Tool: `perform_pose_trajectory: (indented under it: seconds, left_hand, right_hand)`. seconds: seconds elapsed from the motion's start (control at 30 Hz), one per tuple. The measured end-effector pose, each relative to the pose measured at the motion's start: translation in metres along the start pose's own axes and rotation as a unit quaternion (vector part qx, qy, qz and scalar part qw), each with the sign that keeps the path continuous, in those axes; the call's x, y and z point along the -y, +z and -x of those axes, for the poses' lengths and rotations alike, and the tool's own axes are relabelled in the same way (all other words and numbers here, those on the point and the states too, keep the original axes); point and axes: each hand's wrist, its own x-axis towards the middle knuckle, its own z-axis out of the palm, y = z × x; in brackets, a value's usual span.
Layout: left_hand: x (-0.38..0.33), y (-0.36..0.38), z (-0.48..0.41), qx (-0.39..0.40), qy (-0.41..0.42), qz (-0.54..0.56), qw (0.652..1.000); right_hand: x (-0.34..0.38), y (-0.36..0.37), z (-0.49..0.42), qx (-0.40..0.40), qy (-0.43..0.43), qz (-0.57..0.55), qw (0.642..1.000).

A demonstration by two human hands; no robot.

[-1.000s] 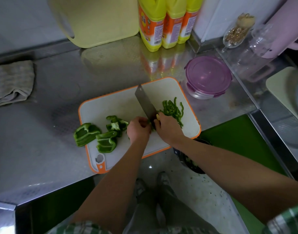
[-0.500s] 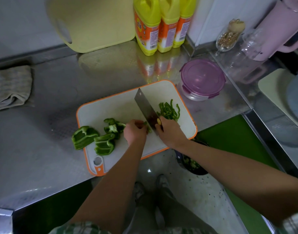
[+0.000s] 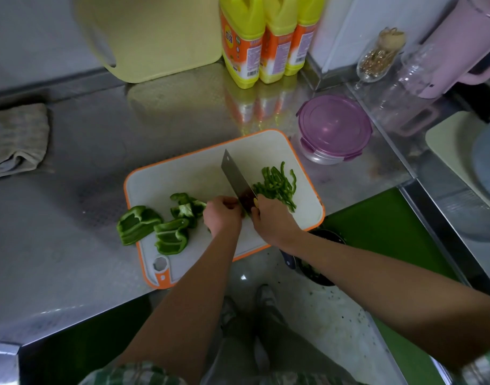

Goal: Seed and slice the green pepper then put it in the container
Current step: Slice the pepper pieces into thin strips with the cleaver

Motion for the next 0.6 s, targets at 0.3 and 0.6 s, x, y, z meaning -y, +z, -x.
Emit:
perform_pose_trajectory:
  seconds: [0.3, 0.6]
  left_hand:
    - [-0.002, 0.001, -0.003, 0.006, 0.009, -0.021, 1.0]
    - [-0.002, 0.001, -0.004, 0.013, 0.015, -0.036, 0.999]
  right_hand:
    - [0.002, 0.007, -0.012, -0.024, -0.013, 0.026, 0.999]
    - [-0.005, 0.002, -0.011, -0.044, -0.021, 0.002, 0.999]
